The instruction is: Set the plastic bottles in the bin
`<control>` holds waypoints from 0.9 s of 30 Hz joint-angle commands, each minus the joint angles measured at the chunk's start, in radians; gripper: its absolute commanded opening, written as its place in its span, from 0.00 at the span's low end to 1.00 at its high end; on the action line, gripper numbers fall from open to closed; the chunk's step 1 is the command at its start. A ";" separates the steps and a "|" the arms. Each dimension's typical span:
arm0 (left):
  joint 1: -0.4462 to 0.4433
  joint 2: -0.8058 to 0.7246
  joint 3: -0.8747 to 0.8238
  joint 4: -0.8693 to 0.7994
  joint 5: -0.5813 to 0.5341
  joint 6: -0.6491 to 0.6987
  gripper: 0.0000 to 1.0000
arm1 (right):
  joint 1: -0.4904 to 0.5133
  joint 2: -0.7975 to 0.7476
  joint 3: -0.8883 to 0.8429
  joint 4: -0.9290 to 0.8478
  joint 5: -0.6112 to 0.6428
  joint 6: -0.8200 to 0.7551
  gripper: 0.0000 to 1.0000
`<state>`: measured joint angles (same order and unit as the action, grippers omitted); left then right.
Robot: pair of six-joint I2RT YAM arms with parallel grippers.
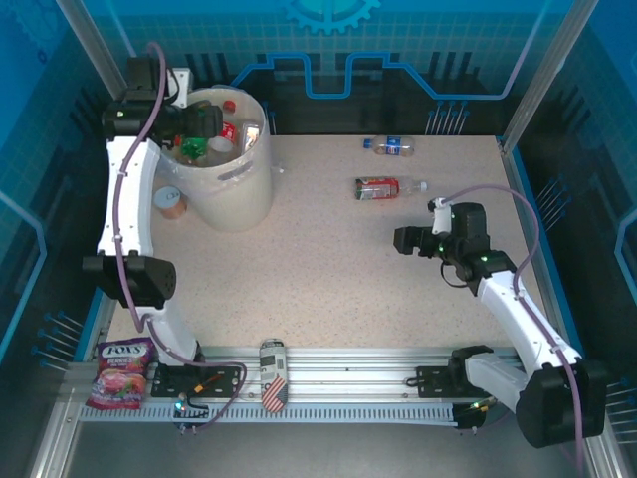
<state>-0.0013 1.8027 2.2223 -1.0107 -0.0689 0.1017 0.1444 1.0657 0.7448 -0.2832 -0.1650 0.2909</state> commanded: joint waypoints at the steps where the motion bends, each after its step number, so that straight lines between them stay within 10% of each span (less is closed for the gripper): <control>1: -0.138 -0.075 -0.022 0.027 -0.086 0.036 0.99 | 0.018 0.033 0.046 0.061 -0.007 0.041 0.95; 10: -0.499 0.076 0.012 0.102 0.034 0.076 0.99 | 0.014 0.001 0.051 -0.001 0.032 0.070 0.94; 27: -0.517 0.770 0.340 0.356 0.164 -0.025 0.99 | 0.014 -0.160 -0.104 -0.020 -0.007 0.112 0.95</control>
<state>-0.5201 2.5252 2.4866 -0.7128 0.0696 0.1295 0.1459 0.9352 0.6487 -0.3031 -0.1486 0.3870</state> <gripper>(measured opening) 0.992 0.946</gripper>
